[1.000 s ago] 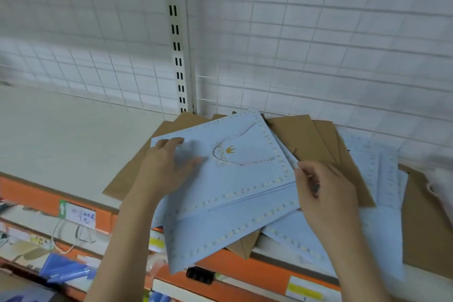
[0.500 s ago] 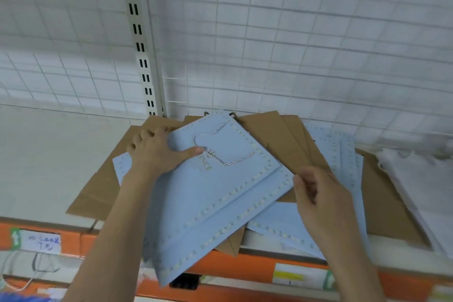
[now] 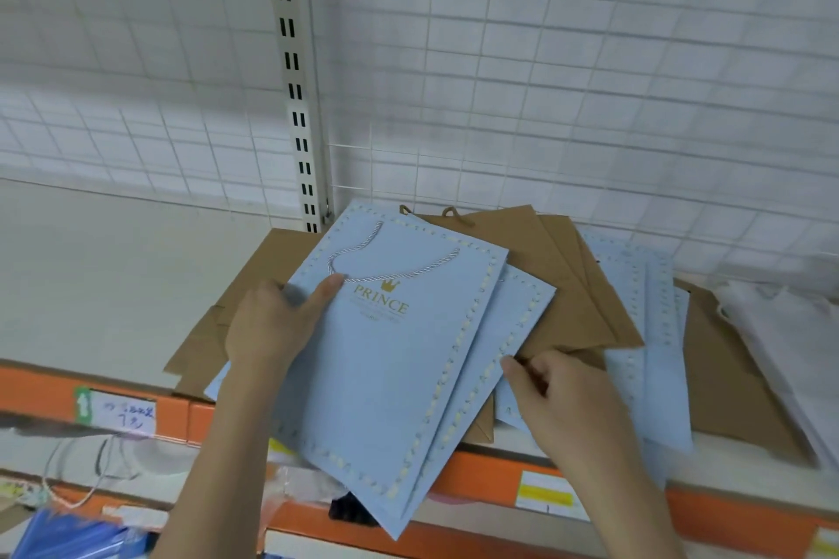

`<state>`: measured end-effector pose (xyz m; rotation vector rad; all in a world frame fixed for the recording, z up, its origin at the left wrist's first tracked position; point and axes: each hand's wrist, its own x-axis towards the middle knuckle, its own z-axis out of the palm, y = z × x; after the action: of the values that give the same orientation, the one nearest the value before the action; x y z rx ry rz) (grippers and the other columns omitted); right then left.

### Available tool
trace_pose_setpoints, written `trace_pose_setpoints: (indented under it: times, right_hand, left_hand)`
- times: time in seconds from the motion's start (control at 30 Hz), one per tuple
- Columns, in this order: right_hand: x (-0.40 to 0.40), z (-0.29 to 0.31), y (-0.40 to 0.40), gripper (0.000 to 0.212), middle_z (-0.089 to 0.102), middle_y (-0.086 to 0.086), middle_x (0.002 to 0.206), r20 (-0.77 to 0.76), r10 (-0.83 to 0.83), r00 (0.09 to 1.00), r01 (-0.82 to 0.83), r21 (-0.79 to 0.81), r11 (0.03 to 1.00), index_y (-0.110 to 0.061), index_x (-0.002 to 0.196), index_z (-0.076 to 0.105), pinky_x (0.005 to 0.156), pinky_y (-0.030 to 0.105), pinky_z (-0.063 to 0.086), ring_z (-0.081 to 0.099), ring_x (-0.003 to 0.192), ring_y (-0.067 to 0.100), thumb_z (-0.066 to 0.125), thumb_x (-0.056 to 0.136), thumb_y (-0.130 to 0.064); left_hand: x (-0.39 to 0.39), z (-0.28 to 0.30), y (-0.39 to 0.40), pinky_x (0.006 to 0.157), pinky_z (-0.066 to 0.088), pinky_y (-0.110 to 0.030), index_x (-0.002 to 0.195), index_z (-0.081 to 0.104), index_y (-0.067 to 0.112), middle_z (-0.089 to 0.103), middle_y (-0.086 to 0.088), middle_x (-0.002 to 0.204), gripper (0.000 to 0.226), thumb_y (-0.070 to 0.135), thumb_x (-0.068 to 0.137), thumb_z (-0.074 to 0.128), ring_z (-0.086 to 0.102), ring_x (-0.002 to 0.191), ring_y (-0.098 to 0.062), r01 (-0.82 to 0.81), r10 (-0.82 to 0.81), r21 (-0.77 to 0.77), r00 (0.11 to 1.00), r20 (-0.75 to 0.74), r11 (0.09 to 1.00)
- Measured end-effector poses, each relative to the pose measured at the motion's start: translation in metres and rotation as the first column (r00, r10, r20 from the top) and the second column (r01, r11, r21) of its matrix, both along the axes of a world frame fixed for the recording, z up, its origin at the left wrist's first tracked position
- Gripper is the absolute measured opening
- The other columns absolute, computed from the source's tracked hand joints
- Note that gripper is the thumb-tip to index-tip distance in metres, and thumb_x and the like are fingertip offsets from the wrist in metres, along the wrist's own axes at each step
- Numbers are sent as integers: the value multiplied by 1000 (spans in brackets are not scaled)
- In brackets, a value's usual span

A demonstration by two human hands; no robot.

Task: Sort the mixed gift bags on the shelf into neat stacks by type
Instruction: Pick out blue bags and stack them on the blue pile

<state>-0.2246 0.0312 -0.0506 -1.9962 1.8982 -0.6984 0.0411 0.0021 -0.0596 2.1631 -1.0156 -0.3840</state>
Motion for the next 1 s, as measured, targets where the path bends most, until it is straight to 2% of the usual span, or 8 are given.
trace_pose_setpoints:
  times: [0.17,0.3,0.53,0.63,0.73,0.8,0.9,1.0]
  right_hand:
    - [9,0,-8,41,46,-6,55,68,51,996,-56,77,995,-17,60,42,47,24,29,46,51,11,51,89,-45]
    - [4,12,-13,26,46,0,63,228,43,973,-61,75,995,-11,76,46,49,25,31,43,54,12,50,93,-30]
    - [-47,33,-29,8,49,14,74,481,-183,858,244,-66,968,-4,99,36,47,29,28,46,57,24,35,99,-12]
    - [-76,29,-30,14,51,4,80,558,-278,782,371,-58,927,-5,108,39,60,30,30,48,72,23,34,99,-15]
    - [-109,26,-23,23,51,2,94,535,-310,786,393,-45,918,-10,116,42,71,30,33,48,86,22,30,100,-22]
    - [-135,23,-17,24,52,0,87,485,-295,823,359,-42,933,-17,117,43,67,31,34,49,81,24,28,101,-26]
    - [-177,20,-8,22,53,5,74,415,-280,866,309,-3,951,-24,115,43,52,31,34,50,64,21,28,101,-29]
    - [-231,20,-6,18,51,8,67,403,-286,869,284,67,957,-27,110,42,49,29,34,47,56,21,27,100,-29]
  left_hand:
    - [0,5,11,55,30,-22,99,56,3,54,0,84,57,56,78,60,48,81,-19,82,-92,-82,988,-126,993]
    - [-5,10,20,52,31,-19,97,56,7,52,6,80,48,48,76,68,48,70,-5,130,-165,-150,954,-250,980]
    - [-32,18,12,54,36,-26,81,54,3,56,-4,79,49,51,78,63,52,71,-20,162,-215,-198,935,-282,967]
    - [-58,18,2,60,42,-26,94,58,1,62,-7,91,51,51,82,59,59,86,-27,161,-233,-243,923,-305,957]
    - [-90,20,-6,72,50,-37,97,59,3,65,-6,95,50,50,80,62,62,90,-26,160,-254,-275,902,-349,948]
    - [-115,23,-9,82,52,-45,98,60,7,66,-3,97,46,48,79,66,63,90,-24,175,-279,-291,887,-369,940]
    - [-161,28,-9,81,54,-42,98,62,11,68,0,94,36,41,78,69,65,86,-21,214,-330,-317,865,-379,924]
    - [-214,27,-6,74,54,-38,90,63,15,69,1,90,28,39,77,70,66,83,-20,227,-350,-321,844,-407,920]
